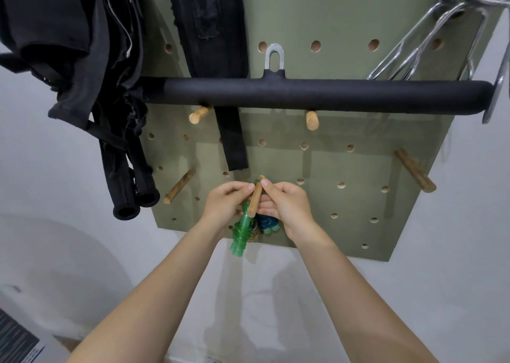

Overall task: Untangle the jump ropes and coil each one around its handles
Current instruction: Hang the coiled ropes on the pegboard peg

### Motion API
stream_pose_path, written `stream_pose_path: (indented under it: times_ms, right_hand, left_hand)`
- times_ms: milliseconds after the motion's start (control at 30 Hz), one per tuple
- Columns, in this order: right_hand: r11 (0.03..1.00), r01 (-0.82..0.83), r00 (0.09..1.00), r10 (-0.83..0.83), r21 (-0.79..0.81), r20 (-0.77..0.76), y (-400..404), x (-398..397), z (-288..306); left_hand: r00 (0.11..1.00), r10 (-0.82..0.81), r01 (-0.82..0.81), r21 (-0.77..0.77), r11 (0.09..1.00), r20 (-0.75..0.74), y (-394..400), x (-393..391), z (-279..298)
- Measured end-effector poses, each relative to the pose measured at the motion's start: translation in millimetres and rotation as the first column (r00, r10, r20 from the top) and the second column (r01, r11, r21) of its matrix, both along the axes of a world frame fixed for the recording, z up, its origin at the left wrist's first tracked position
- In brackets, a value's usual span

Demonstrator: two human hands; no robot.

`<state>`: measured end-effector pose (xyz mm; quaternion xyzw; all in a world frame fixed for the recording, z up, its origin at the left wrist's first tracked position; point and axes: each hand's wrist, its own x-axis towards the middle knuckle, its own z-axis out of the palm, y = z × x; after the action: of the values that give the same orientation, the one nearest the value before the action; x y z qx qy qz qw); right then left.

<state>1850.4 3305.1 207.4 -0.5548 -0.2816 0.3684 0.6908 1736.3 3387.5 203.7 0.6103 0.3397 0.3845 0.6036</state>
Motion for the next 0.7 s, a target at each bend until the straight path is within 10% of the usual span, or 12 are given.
stream_pose_path:
  times_ms: [467, 700]
  right_hand:
    - [0.976, 0.187, 0.974, -0.169, -0.114, 0.152, -75, -86, -38]
    - [0.895, 0.402, 0.732, -0.186, -0.195, 0.655, -147, -244, -114]
  left_hand:
    - [0.991, -0.01, 0.033, 0.173, 0.984, -0.134, -28, -110, -36]
    - [0.927, -0.099, 0.276, 0.481, 0.832, -0.361, -64, -272, -110]
